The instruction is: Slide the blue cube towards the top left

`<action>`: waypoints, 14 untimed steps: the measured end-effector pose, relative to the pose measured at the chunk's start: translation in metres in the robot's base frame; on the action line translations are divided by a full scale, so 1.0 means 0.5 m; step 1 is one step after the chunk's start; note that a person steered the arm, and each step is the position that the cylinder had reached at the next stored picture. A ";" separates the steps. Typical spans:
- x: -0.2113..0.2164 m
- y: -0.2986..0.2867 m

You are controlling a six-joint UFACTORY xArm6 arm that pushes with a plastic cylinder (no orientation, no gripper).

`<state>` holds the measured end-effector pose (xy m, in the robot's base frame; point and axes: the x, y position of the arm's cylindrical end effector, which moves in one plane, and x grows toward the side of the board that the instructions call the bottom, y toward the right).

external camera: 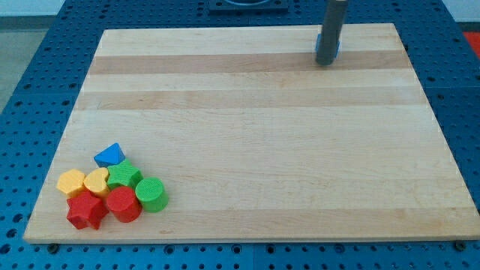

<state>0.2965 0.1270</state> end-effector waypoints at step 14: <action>-0.046 -0.233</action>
<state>0.2733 0.0105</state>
